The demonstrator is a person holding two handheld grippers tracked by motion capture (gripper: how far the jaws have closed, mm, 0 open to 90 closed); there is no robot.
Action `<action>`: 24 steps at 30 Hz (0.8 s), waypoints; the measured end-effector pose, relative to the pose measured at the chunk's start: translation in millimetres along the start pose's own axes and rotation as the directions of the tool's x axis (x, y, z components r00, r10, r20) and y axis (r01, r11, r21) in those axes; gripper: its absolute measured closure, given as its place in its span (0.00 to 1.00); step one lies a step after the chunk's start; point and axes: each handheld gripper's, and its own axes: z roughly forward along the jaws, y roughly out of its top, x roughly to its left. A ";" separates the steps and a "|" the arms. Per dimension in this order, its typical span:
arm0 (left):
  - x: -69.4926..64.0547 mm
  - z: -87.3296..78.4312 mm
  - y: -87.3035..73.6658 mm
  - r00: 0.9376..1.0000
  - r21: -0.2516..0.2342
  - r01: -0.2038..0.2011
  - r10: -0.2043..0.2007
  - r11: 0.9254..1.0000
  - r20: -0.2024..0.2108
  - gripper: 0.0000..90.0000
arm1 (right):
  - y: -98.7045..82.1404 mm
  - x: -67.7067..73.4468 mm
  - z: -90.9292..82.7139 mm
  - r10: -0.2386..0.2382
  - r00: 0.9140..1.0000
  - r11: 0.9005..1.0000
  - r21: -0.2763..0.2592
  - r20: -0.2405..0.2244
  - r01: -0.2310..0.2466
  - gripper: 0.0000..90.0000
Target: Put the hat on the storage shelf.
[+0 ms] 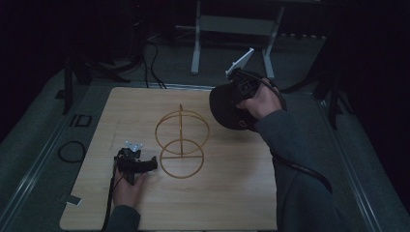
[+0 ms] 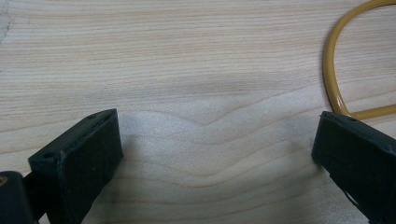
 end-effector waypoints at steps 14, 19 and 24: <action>-0.1 0.2 0.0 1.000 -0.002 0.001 -0.001 1.000 -0.001 0.01 | 5.4 16.8 -14.3 -0.057 0.998 0.998 -0.030 -0.014 0.057 0.87; -0.1 0.2 0.0 1.000 -0.003 0.001 -0.001 1.000 -0.001 0.01 | 5.8 19.6 -17.1 -0.066 0.998 0.997 -0.044 -0.022 0.065 0.87; -0.1 0.2 0.0 1.000 -0.003 0.001 -0.001 1.000 -0.001 0.01 | 6.0 23.4 -21.3 -0.087 0.996 0.995 -0.054 -0.038 0.085 0.87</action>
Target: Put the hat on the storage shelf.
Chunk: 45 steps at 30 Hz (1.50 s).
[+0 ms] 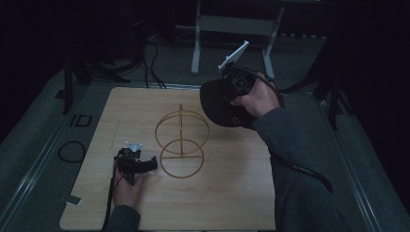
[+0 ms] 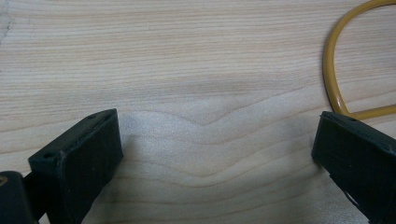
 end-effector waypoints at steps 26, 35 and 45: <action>0.0 0.0 0.0 1.000 0.000 0.000 0.000 1.000 -0.001 0.01 | 10.4 39.5 -15.0 -0.113 0.993 0.993 -0.035 -0.020 0.113 0.87; -0.2 0.1 0.0 1.000 -0.002 0.003 -0.003 1.000 0.000 0.01 | 12.8 52.0 -16.0 -0.151 0.988 0.988 -0.041 -0.037 0.150 0.87; -0.1 0.0 0.1 1.000 0.000 0.003 -0.003 1.000 0.000 0.01 | 13.7 64.8 -17.1 -0.196 0.979 0.980 -0.045 -0.060 0.194 0.86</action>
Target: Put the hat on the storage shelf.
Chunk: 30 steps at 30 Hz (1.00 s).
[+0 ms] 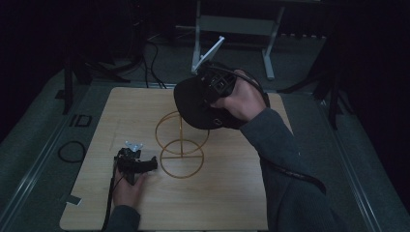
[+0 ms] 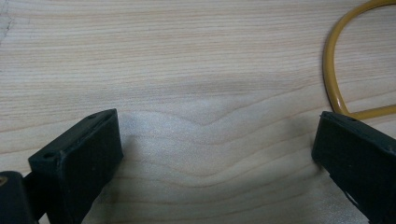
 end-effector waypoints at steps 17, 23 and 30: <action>0.3 -0.3 0.1 1.000 0.005 -0.003 0.003 1.000 0.002 0.01 | 11.9 19.0 5.7 -0.055 0.998 0.998 0.026 -0.012 0.055 0.86; 0.1 -0.1 0.3 1.000 0.004 -0.005 0.005 1.000 0.003 0.01 | 15.7 23.5 6.6 -0.066 0.998 0.997 0.028 -0.020 0.067 0.86; 0.1 0.0 0.4 1.000 0.004 -0.004 0.004 1.000 0.003 0.01 | 18.8 30.1 8.7 -0.079 0.996 0.996 0.034 -0.029 0.080 0.86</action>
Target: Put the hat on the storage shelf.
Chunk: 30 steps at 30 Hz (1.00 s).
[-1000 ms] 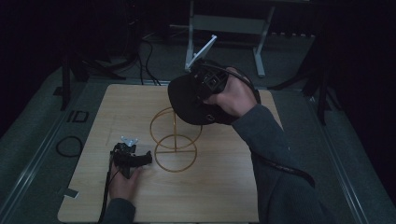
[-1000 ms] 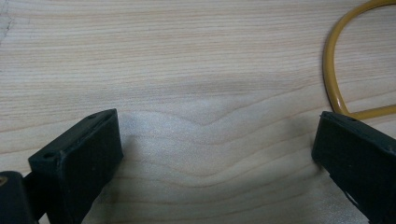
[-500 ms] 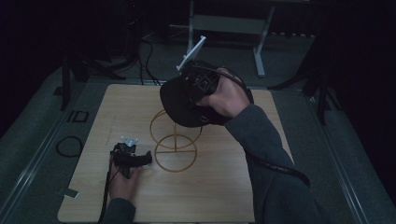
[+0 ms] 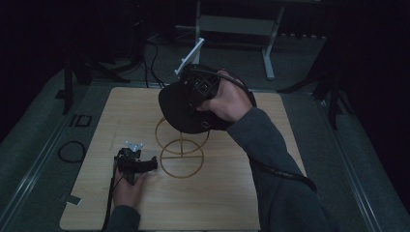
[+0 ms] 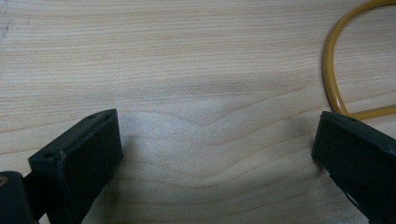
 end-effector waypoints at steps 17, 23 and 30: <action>0.0 0.4 0.6 1.000 0.001 -0.007 0.007 1.000 0.000 0.01 | 8.1 10.8 7.5 -0.031 0.999 0.999 0.016 -0.018 0.031 0.85; -0.2 0.4 0.7 1.000 0.001 -0.005 0.005 1.000 0.000 0.01 | 8.6 13.7 10.6 -0.040 0.999 0.999 0.026 -0.022 0.040 0.85; -0.2 0.4 0.7 1.000 0.001 -0.005 0.005 1.000 0.000 0.01 | 10.0 16.3 11.4 -0.044 0.999 0.999 0.029 -0.025 0.044 0.85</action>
